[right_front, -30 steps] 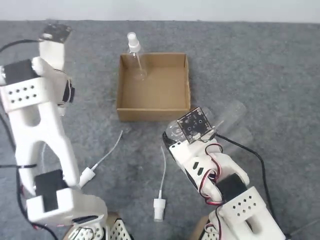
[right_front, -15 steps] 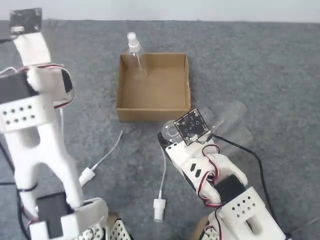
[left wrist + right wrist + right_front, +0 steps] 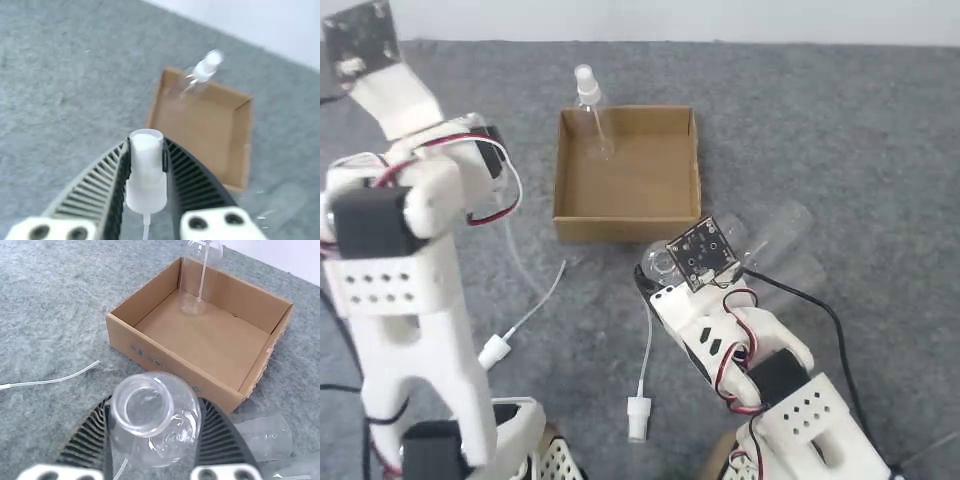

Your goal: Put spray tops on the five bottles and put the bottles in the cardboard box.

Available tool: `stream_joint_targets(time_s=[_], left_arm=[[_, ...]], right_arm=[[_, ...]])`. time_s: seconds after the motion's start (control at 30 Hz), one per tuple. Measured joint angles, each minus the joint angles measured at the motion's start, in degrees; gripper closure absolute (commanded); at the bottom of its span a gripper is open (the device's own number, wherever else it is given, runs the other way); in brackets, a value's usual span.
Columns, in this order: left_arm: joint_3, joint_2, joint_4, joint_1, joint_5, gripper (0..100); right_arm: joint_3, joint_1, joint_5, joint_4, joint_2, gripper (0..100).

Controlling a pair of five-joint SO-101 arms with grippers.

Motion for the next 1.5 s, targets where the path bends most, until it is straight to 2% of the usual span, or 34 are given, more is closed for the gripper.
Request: stream_joint_targets(time_s=[0.27,0.53,1.03,1.5], left_arm=[[0.00,-2.02,-4.22,7.38,9.93,99],[0.00,-2.02,-9.32,13.71,12.40,99],[0.00,-3.52,-13.98,19.96,12.31,99],[0.35,-13.36,-13.98,26.73,3.96,99]], right_arm=[[0.00,0.00,0.00,0.00,0.00,99.3],[0.00,0.00,0.26,0.00,0.00,99.3],[0.00,0.00,1.23,0.00,0.00,99.3],[0.00,0.00,1.23,0.00,0.00,99.3]])
